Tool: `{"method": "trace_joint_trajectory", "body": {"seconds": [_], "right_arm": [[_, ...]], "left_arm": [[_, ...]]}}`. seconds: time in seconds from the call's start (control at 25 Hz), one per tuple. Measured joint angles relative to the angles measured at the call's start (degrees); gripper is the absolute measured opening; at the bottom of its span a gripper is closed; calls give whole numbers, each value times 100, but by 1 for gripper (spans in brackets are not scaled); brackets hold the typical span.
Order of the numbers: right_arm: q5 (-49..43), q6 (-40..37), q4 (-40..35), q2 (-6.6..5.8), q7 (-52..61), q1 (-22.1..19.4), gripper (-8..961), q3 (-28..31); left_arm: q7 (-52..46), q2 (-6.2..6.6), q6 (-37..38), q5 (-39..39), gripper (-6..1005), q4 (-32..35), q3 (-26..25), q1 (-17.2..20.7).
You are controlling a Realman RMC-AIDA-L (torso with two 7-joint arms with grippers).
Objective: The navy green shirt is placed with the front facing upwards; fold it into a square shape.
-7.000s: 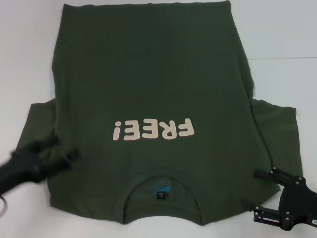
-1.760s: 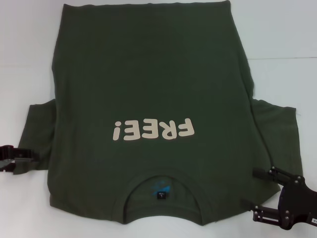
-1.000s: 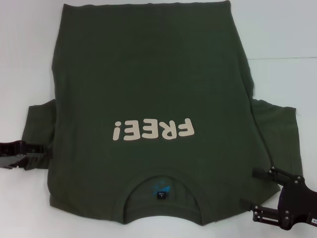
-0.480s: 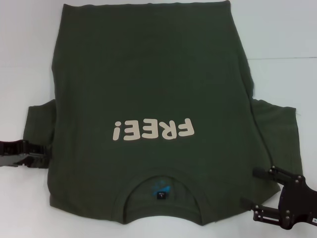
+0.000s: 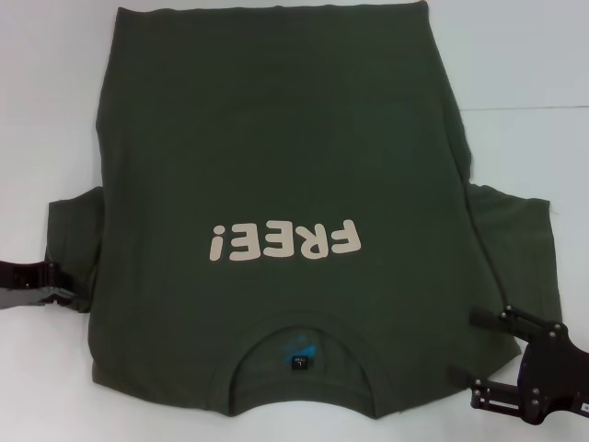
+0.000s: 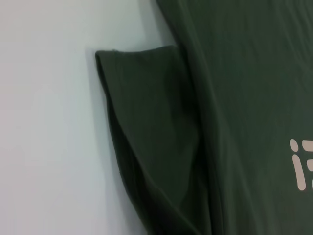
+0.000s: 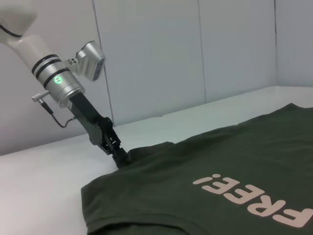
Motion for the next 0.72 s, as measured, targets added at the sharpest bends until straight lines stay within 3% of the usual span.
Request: {"method": "trace_joint_trajectory", "body": {"seconds": [0.12, 0.36, 0.72], "right_arm": [[8, -30, -4, -1, 1, 0, 884, 4], [18, -48, -11, -15, 77, 0, 884, 4], [24, -64, -12, -18, 80, 10, 883, 3]], "left_arm": [[27, 0, 0, -18, 217, 6, 0, -2], [43, -13, -44, 1, 107, 14, 0, -16], [43, -12, -20, -54, 72, 15, -25, -26]]}}
